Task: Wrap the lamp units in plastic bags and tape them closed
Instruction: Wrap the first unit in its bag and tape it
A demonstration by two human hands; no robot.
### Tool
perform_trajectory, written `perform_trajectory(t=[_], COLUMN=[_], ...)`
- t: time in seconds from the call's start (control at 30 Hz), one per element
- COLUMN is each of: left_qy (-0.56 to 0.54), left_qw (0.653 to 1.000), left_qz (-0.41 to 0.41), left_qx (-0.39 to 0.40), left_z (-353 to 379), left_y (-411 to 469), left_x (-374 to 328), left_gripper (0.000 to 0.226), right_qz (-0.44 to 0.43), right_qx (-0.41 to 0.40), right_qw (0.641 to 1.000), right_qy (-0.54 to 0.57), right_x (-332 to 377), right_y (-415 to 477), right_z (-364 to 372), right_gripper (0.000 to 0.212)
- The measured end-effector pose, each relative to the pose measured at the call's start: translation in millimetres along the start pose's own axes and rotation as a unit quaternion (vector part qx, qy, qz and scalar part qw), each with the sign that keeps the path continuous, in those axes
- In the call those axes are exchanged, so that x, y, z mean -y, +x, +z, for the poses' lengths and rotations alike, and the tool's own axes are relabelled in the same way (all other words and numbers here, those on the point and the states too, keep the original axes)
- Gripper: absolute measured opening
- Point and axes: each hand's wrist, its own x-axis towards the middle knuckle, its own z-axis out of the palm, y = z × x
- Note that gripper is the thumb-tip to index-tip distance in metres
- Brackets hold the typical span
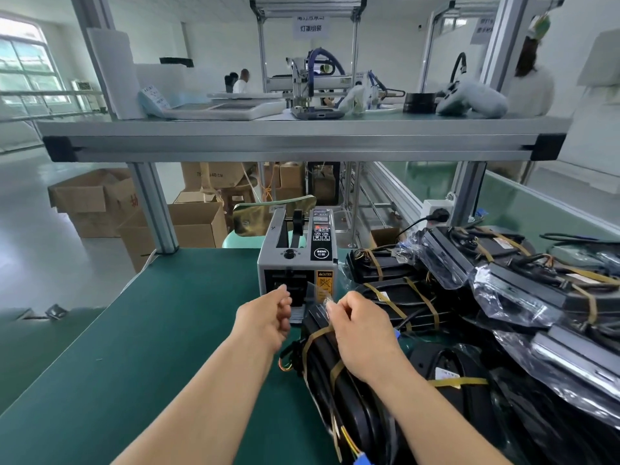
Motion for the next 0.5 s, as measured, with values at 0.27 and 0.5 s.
perform_trajectory(t=[0.27,0.5], left_qy=[-0.058,-0.087], left_qw=[0.998,0.995], left_qz=[-0.023,0.024], left_qx=[-0.023,-0.037], left_z=[18,17], left_y=[8,3], left_x=[-6,-4], left_gripper=[0.02,0.015], right_qz=[-0.004,-0.003], right_qx=[0.007,0.003], right_qw=[1.0,1.0], right_qy=[0.011,0.009], right_x=[5,3], right_y=[-4,-4], right_z=[4,1], right_gripper=[0.033,0.033])
